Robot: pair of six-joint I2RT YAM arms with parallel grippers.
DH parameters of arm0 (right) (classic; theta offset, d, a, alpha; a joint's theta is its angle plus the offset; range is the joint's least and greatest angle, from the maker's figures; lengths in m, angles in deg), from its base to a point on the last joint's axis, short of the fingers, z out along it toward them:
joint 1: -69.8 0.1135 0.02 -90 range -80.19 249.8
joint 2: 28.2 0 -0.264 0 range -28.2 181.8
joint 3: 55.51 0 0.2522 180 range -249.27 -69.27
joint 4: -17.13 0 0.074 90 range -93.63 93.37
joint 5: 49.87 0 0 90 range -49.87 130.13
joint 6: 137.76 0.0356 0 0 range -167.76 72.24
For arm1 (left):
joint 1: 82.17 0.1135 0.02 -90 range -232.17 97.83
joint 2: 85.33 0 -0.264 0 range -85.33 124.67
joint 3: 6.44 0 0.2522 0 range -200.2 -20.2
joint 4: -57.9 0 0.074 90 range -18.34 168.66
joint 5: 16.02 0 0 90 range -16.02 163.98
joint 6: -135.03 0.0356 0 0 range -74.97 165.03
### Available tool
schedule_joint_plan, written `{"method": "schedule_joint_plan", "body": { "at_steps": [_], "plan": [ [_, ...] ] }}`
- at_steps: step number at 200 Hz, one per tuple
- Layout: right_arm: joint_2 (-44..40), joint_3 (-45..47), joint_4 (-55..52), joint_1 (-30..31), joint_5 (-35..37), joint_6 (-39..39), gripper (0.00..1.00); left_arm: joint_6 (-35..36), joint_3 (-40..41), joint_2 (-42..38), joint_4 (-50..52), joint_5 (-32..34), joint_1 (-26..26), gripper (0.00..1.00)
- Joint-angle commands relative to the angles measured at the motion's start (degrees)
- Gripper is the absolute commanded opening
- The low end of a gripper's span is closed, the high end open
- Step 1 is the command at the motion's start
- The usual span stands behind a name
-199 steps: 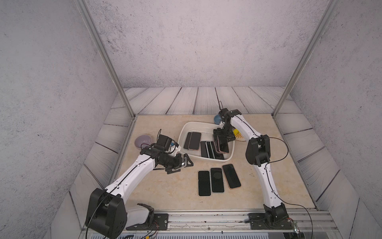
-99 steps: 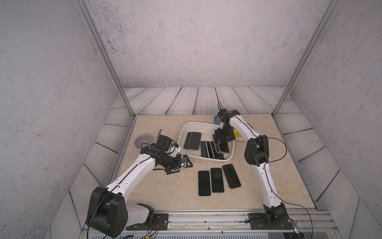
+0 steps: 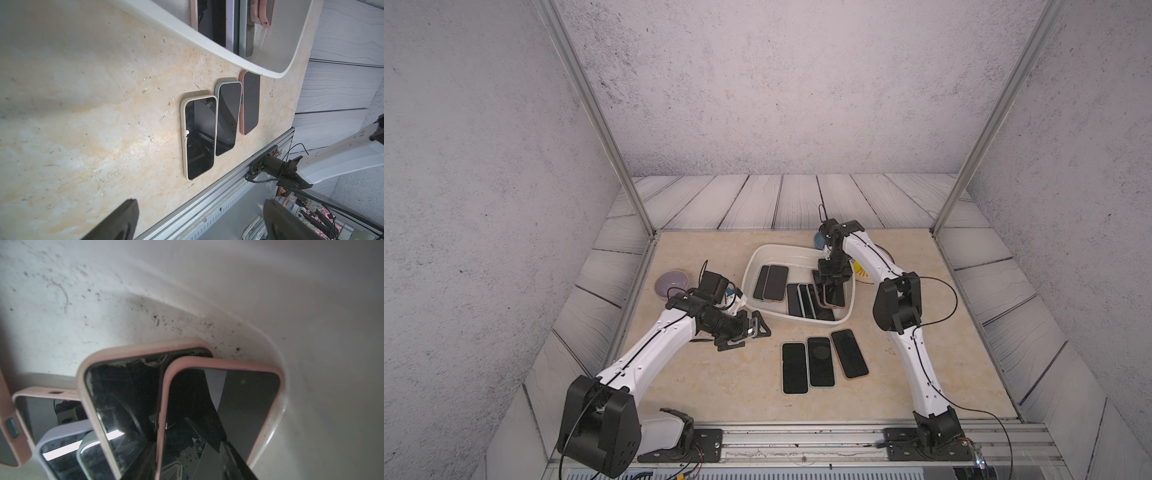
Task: Take the phone out of the storage box
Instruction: Pick up the phone from the storage box.
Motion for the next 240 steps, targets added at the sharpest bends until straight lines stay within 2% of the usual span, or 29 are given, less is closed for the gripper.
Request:
{"method": "schedule_joint_plan", "body": {
  "at_steps": [1, 38, 75, 112, 171, 196, 240],
  "plan": [
    [0.27, 3.01, -7.18, -2.04, 9.47, -1.33, 0.52, -0.3, -0.14, -0.08, -0.21, -0.04, 0.43, 1.0],
    [-6.22, 6.42, -6.48, -3.24, 11.48, -2.32, 0.52, -2.95, 0.29, 0.48, -4.41, -1.16, 0.36, 1.0],
    [-7.37, 8.12, -6.54, -4.42, 10.09, -2.7, 0.52, -4.17, -2.6, 3.02, -6.78, -1.63, -0.74, 1.0],
    [-9.24, 9.36, -6.57, -4.49, 9.65, -2.72, 0.52, -4.47, -8.09, 6.78, -7.98, -0.17, -4.28, 1.0],
    [-11.37, 11.48, -6.22, -4.71, 8.83, -2.89, 0.48, -2.29, -19.68, 17.43, -8.18, 2.12, -12.21, 0.96],
    [-12.13, 12.86, -5.95, -4.97, 9.02, -3.13, 0.46, -0.87, -24.01, 21.71, -6.73, 1.99, -13.36, 0.95],
    [-13.17, 14.67, -5.76, -5.05, 9.11, -3.36, 0.45, -0.16, -27.47, 24.75, -6.2, 1.72, -13.63, 0.95]
  ]
}}
